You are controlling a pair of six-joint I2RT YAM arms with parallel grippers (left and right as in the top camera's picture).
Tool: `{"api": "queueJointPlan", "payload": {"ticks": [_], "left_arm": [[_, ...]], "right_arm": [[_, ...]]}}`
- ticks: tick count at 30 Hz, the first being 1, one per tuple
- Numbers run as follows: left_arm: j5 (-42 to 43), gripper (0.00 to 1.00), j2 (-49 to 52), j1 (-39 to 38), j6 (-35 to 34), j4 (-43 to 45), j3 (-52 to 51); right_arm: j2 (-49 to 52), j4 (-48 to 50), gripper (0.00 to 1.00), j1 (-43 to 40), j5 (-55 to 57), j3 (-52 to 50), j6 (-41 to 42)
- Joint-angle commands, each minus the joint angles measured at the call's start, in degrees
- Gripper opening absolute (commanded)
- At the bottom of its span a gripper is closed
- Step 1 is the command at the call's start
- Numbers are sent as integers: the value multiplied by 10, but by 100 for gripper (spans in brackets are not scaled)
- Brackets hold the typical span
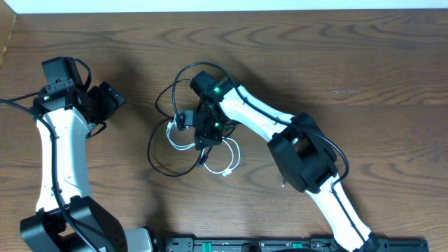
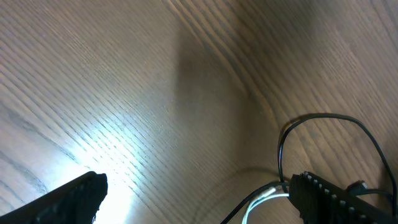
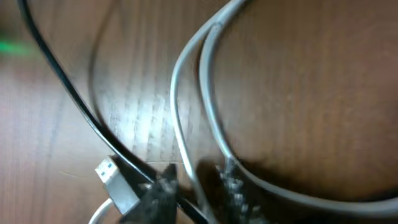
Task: Untangle cables
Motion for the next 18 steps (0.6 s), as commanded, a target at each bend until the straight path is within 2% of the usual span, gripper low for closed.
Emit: {"api": "queueJointPlan", "payload": {"ticks": [1,6,11,18], "left_arm": [[-10,98,4,1,-3,-2,-3],[-10,98,4,1,-3,-2,-3],[-10,98,4,1,-3,-2,-3],[-10,98,4,1,-3,-2,-3]], "right_arm": [[8,-2,17,4,5,-6,5],[8,-1,1,4,2,-6,5],[7,0,1,-1,-75,9,26],[-1,-47,1,-29,-212,63,26]]}}
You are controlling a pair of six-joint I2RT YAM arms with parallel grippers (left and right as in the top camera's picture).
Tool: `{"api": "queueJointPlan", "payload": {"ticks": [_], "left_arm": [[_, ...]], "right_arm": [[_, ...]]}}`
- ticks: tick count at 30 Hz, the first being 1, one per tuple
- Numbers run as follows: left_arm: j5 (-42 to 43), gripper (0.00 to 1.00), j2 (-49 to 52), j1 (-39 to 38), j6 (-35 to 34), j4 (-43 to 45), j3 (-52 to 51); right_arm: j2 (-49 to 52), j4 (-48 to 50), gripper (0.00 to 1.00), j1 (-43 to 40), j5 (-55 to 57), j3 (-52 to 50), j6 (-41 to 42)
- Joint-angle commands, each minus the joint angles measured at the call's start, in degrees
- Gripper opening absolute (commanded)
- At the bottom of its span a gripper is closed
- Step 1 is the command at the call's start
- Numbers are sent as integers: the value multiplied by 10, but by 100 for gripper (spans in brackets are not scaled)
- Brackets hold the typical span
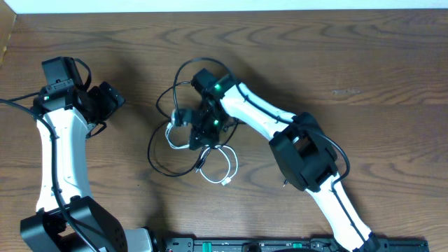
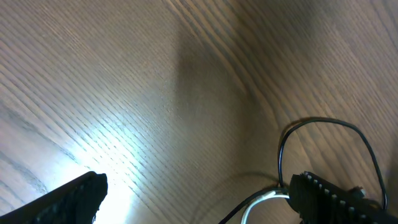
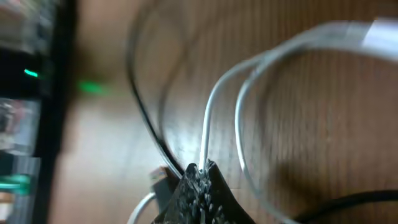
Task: Untangle cables
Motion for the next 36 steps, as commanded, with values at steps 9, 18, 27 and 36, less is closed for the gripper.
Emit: {"api": "queueJointPlan", "payload": {"ticks": [9,18,27,36], "left_arm": [[-10,98,4,1,-3,-2,-3],[-10,98,4,1,-3,-2,-3],[-10,98,4,1,-3,-2,-3],[-10,98,4,1,-3,-2,-3]], "right_arm": [[-3,-97,1,-45,-154,137,7],[-3,-127,1,-66,-193,289,8],[-3,-143,1,-79,-193,489,8],[-3,-118,1,-109,-191,643,8]]}}
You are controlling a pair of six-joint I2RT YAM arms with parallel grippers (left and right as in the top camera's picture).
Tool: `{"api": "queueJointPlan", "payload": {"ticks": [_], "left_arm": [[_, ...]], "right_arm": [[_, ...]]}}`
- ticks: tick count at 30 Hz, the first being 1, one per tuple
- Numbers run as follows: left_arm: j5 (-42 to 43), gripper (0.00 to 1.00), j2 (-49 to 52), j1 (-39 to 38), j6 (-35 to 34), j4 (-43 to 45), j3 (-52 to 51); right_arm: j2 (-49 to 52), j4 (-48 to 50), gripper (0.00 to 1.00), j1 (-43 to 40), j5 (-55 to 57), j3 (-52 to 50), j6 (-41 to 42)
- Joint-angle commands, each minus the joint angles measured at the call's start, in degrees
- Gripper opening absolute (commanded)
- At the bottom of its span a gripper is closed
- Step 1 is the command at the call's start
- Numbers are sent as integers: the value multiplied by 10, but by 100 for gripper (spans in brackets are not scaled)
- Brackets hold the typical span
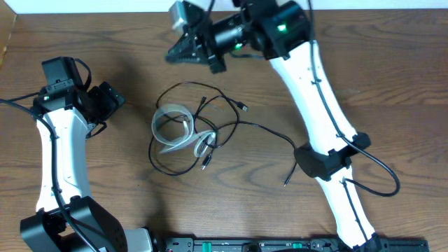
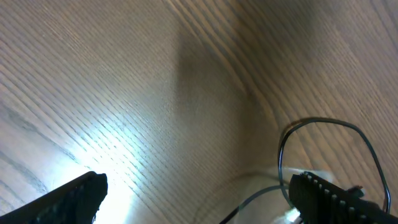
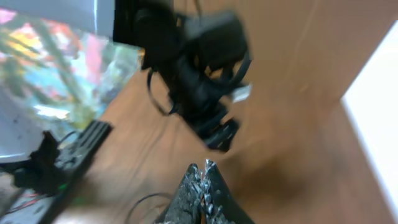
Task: Untangle cables
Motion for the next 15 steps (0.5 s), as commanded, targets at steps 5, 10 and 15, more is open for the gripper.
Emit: {"api": "queueJointPlan", "payload": {"ticks": [5,10,15], "left_arm": [[-10,98,4,1,-3,-2,-3],[-10,98,4,1,-3,-2,-3],[-10,98,4,1,-3,-2,-3]], "right_arm": [[-14,61,1,-37,10,73,42],[-14,32,3,-47,72,64,94],[-14,-56,30,-47,154,23,94]]}}
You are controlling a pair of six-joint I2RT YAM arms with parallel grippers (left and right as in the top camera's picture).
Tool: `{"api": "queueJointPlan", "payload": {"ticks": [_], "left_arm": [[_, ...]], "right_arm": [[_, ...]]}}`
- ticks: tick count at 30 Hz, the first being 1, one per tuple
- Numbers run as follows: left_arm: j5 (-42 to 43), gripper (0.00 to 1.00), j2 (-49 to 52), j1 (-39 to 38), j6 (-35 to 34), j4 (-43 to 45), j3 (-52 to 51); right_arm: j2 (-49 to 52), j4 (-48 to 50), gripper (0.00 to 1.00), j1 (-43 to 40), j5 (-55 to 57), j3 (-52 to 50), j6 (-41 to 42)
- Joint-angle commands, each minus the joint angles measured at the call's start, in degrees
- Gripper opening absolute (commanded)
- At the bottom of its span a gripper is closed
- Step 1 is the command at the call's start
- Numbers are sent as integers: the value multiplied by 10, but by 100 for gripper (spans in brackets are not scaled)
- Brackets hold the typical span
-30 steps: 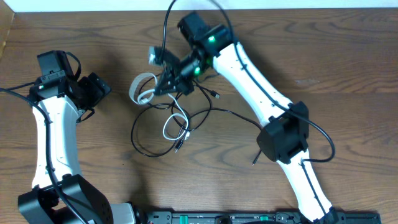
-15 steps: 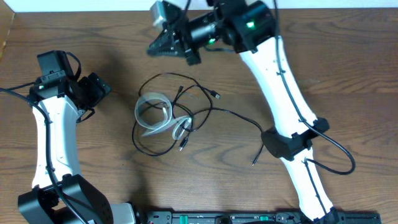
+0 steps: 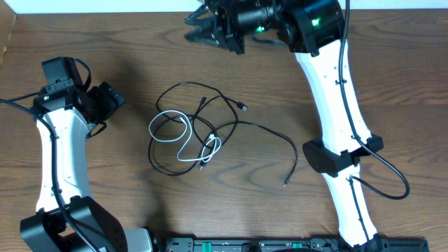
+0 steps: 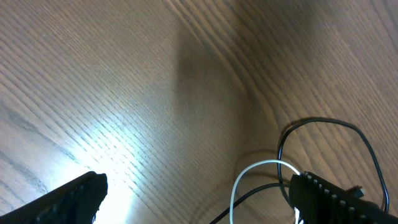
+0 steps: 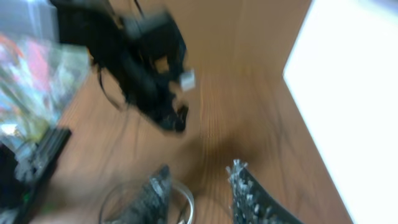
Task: Untangle cables
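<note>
A white cable (image 3: 180, 137) lies in loose loops on the wooden table (image 3: 392, 84), crossed with a longer black cable (image 3: 231, 123) whose ends point right. My right gripper (image 3: 199, 26) hangs high over the table's far edge, open and holding nothing; its wrist view looks down past the right gripper (image 5: 199, 183) at a white loop (image 5: 183, 198). My left gripper (image 3: 114, 98) stands open at the left, apart from the tangle. Between the left fingers (image 4: 329, 198) the white cable (image 4: 249, 180) and a black loop (image 4: 323, 134) show.
The left arm (image 3: 59, 140) runs along the table's left side. The right arm (image 3: 336, 105) reaches from the front right up across the table. A black equipment bar (image 3: 280, 245) lies along the front edge.
My right gripper was shut high above the far edge and is now open, a little further right. The white cable, blurred then, now lies still in thin loops.
My right gripper was down in the tangle with its jaws around the white cable, then shut on it. Later it was high over the far edge, still shut, and the black cable lay spread out to the right. Now the gripper is open. The left arm has stayed put.
</note>
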Motion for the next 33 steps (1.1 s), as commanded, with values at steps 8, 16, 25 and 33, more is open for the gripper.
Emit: {"api": "queueJointPlan", "payload": {"ticks": [8,16,25,33], "left_arm": [[-10,98,4,1,-3,-2,-3],[-10,98,4,1,-3,-2,-3],[-10,98,4,1,-3,-2,-3],[-10,98,4,1,-3,-2,-3]], "right_arm": [[-7,-148,59,1,89,-181,82],[-7,-157,70,21,89,-401,163],[-7,-93,90,47,89,-580,238],[-7,-5,86,67,87,-652,391]]}}
